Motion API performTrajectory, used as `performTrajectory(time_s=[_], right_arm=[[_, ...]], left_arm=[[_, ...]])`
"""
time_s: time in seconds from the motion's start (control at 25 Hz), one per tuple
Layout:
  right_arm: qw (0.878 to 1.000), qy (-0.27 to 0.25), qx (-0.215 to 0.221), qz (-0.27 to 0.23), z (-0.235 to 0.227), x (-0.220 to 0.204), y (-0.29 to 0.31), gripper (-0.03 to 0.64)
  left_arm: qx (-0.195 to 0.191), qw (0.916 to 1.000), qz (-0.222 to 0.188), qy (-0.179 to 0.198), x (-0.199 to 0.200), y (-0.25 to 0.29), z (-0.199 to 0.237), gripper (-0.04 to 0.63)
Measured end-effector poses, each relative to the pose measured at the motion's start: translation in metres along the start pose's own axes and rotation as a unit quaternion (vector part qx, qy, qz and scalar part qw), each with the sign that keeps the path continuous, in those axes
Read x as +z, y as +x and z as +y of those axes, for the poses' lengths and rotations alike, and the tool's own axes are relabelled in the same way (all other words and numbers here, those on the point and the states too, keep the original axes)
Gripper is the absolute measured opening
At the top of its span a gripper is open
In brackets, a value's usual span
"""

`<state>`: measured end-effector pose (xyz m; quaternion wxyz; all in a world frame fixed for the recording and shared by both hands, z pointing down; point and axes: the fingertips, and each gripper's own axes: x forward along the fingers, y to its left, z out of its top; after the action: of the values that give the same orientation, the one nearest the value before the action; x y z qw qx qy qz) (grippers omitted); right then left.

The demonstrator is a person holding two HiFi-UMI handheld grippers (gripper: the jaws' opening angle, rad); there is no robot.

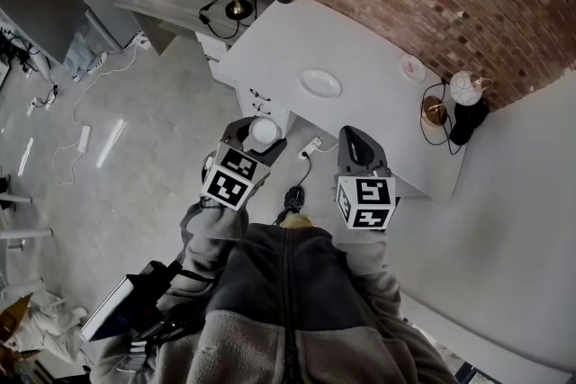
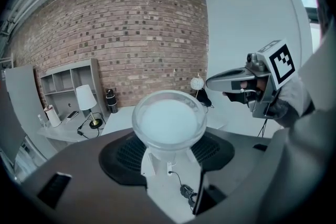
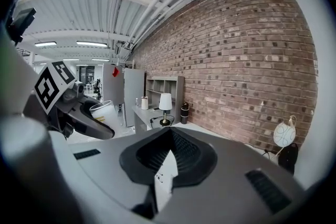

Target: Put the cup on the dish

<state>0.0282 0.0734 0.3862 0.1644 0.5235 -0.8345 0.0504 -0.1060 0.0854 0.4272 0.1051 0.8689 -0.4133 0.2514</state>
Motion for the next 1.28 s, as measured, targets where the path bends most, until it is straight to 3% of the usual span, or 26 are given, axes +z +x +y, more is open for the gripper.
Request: performTrajectory(time_s=[0.56,0.88,1.28], right_arm=[[0.999,0.045,0.004,-0.01,-0.095,0.005,0.065,0.002],[0.998,0.044,0.034,-0.028,-0.127,0.007,0.092,0.002],[0.998,0.037,0.041,0.011,-0.132,-0.017,0.119,0.002]], left_arm=[[-0.012,0.9994,0.024,0.02,0.063,0.102,0.02,0.261],[-0.012,0.999,0.027,0.033,0.094,0.145,0.023,0.261],[-0.019,0.9985,0.041,0.029,0.088,0.171,0.027,0.261]])
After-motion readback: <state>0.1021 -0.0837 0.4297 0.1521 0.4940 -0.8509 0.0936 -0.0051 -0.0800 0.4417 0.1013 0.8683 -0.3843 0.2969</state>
